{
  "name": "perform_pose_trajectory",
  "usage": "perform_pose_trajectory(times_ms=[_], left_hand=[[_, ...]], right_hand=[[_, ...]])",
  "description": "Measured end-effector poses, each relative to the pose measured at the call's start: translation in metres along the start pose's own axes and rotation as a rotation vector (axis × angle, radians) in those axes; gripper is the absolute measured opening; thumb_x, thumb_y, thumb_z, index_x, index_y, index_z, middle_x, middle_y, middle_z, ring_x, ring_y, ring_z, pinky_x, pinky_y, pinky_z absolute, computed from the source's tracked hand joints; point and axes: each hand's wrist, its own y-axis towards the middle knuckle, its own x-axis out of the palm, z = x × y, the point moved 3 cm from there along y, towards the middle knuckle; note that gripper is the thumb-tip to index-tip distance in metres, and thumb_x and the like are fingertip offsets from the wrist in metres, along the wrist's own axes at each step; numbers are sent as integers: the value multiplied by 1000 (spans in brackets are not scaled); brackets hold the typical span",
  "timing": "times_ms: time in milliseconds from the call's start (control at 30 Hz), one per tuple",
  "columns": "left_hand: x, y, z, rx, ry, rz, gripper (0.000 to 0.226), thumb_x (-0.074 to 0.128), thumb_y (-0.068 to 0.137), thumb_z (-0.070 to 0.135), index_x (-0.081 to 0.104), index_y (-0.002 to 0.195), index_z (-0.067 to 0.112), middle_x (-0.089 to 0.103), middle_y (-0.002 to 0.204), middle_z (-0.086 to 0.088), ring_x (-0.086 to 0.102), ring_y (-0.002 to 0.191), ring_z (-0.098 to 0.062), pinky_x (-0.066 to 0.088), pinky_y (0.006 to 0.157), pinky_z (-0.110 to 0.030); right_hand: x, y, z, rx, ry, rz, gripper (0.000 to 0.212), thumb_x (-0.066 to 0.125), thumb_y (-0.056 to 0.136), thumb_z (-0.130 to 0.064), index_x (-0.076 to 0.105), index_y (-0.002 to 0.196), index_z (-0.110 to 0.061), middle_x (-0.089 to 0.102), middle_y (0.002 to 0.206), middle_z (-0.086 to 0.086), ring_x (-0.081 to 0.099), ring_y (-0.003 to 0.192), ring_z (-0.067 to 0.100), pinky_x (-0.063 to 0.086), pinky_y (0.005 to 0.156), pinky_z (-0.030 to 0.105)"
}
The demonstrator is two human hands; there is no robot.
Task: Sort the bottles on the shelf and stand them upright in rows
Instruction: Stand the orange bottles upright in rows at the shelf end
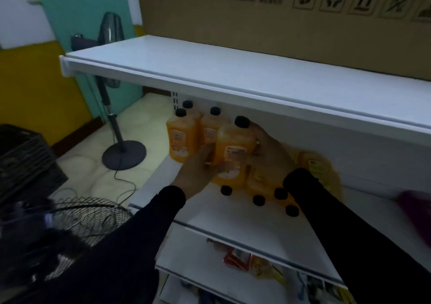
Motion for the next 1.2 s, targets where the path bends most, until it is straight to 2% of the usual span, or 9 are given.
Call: perform_pose_trajectory(times_ms=[100, 167, 300, 400, 533, 700, 833, 1000, 1200], left_hand=[[-19, -13, -7, -9, 36, 49, 42, 57, 79, 70, 46, 119, 62, 61, 109, 36, 59, 100, 10, 49, 80, -16], [-31, -19, -16, -9, 96, 118, 42, 50, 83, 71, 44, 123, 60, 60, 113, 34, 58, 106, 4, 45, 81, -12], [-52, -27, -63, -137, 445, 114, 65, 45, 93, 60, 37, 146, 24, 50, 142, 1, 48, 126, -17, 36, 96, -23], [-65, -35, -95, -238, 701, 5, 71, 38, 94, 62, 31, 149, 18, 41, 148, -7, 38, 134, -25, 32, 105, -34], [-61, -34, -112, -155, 892, -39, 77, 34, 88, 68, 39, 142, 13, 40, 146, -13, 31, 135, -29, 24, 112, -37], [-49, -35, -127, -175, 931, -83, 101, 6, 76, 84, 18, 152, 18, 11, 161, -13, 7, 148, -29, 3, 119, -41], [-50, -34, -128, -138, 949, -63, 98, 8, 79, 82, 18, 152, 17, 13, 161, -13, 8, 148, -28, 3, 118, -39], [-50, -35, -126, -139, 937, -47, 98, 9, 78, 82, 17, 153, 18, 12, 161, -12, 7, 148, -27, 2, 119, -39], [-50, -35, -126, -144, 936, -53, 97, 10, 79, 81, 16, 153, 19, 12, 161, -11, 7, 148, -27, 3, 119, -39]], right_hand=[[21, 12, -2, 0, 58, 47, 75, 79, 71, -49, 40, 135, -48, 61, 123, -12, 62, 108, 6, 56, 90, 36], [34, 20, -4, 12, 66, 88, 74, 79, 71, -49, 42, 135, -47, 59, 127, -11, 59, 111, 9, 54, 93, 35], [53, 38, 1, 35, 30, 174, 74, 79, 74, -45, 41, 138, -42, 56, 128, -11, 56, 115, 13, 52, 95, 34], [60, 51, 8, 70, -34, 233, 75, 77, 76, -45, 38, 139, -41, 53, 124, -14, 54, 113, 13, 49, 93, 30], [69, 64, 21, 81, -120, 243, 75, 76, 78, -42, 36, 142, -37, 54, 132, -8, 53, 118, 16, 44, 94, 28], [79, 75, 32, 105, -229, 242, 75, 72, 82, -37, 33, 145, -32, 49, 141, 1, 48, 126, 21, 37, 98, 26], [85, 83, 34, 130, -286, 189, 71, 69, 85, -39, 32, 146, -31, 47, 139, 5, 50, 123, 23, 44, 103, 42], [82, 78, 39, 179, -381, 237, 73, 66, 87, -44, 27, 148, -35, 28, 138, 8, 52, 111, 27, 46, 96, 35], [82, 80, 47, 187, -426, 166, 83, 61, 87, -51, 10, 151, -40, 36, 132, 11, 55, 107, 30, 49, 92, 43]])
